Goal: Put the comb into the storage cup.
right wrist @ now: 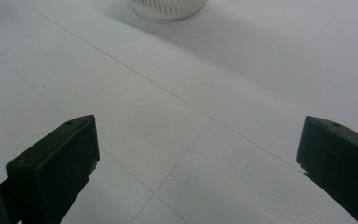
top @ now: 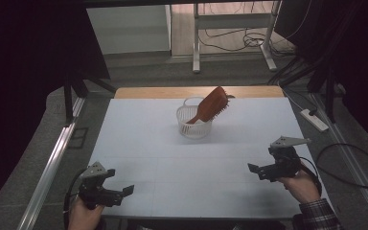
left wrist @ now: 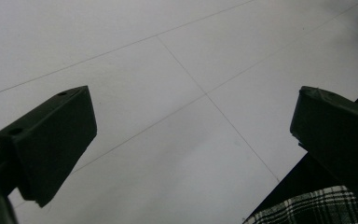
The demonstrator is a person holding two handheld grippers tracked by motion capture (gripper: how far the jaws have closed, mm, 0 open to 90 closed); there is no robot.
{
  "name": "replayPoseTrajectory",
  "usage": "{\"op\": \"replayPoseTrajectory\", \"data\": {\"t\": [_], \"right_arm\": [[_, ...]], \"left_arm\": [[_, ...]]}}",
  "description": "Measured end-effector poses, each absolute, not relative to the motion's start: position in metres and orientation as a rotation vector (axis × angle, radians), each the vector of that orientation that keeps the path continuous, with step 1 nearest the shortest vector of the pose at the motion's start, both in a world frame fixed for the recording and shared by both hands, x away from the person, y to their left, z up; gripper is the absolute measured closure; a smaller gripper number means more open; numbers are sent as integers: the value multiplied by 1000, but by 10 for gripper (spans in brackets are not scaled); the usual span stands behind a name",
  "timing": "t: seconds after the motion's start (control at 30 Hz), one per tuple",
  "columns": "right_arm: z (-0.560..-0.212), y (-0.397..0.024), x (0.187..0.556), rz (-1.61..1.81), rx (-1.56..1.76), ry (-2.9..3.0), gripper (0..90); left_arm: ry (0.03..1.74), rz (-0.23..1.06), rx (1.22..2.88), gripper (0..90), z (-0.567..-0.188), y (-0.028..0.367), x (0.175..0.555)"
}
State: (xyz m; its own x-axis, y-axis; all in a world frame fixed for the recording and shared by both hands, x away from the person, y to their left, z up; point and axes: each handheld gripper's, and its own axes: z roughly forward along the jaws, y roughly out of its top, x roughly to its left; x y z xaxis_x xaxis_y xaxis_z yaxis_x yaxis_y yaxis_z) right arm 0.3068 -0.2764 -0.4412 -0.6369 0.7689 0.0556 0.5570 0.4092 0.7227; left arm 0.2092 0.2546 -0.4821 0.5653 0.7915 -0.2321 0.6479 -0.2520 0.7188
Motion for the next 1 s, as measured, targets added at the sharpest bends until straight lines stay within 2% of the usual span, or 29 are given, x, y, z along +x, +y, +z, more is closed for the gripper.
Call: {"op": "replayPoseTrajectory", "data": {"t": [1.0], "right_arm": [[-443, -309, 286, 1013, 1225, 2321, 0]], "left_arm": [[1155, 226, 1989, 3, -482, 254, 210]]}}
